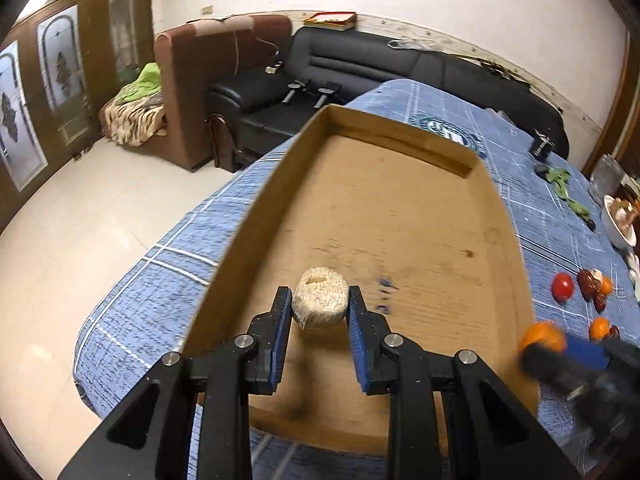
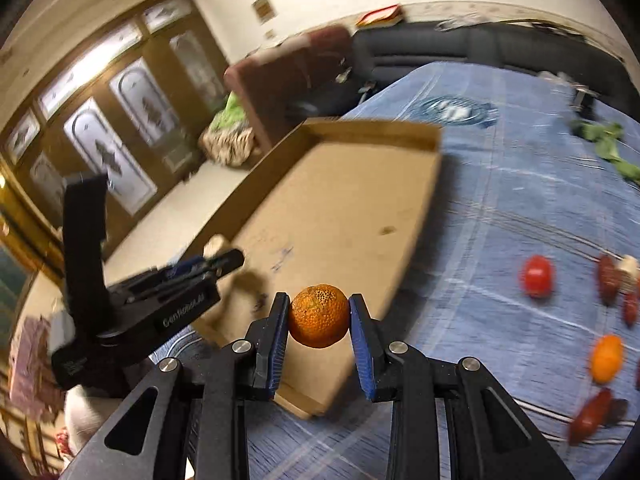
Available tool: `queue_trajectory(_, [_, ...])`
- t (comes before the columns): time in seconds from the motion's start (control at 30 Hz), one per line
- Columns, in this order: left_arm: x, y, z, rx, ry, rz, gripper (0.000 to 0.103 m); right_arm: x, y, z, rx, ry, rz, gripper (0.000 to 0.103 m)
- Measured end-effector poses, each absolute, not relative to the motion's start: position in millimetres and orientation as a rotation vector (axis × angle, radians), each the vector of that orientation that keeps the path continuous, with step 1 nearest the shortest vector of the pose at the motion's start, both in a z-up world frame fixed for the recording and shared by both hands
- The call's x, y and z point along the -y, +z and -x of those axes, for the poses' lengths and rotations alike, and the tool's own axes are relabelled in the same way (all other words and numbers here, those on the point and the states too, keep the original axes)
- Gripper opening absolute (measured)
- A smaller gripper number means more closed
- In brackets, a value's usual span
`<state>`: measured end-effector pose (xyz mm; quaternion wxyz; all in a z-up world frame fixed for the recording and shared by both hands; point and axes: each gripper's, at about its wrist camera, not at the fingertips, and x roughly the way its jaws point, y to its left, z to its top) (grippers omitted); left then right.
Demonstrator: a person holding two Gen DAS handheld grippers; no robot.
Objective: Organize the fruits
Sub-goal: 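Carry both into the cardboard tray and open both tools to release them, then move both tools back to the fruits on the tablecloth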
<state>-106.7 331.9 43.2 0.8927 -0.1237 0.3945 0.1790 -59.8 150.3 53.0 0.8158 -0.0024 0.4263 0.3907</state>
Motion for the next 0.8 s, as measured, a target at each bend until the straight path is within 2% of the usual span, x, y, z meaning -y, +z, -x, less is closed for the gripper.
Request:
queue_trajectory(0.17, [-336,44,119,-0.798,0.384,0.274,0.029,-185,30,65,-0.941,0.834,0.096,0.034])
queue_trajectory(0.23, [-339,45,120,-0.787,0.387,0.275,0.041,-192,25,66,-0.951,0.830,0.112,0.035])
queue_trajectory(0.37, [-338,55,127,-0.750,0.412,0.259,0.050,-203,24,70,-0.943,0.829,0.150,0.036])
queue_trajectory(0.53, [-330,71,135,-0.705,0.456,0.210,0.066,-196,38,82,-0.888,0.833,0.172,0.039])
queue_trajectory(0.8, [-292,95,143,-0.637,0.480,0.083,0.076,-132,73,85,-0.811,0.770,0.053,0.040])
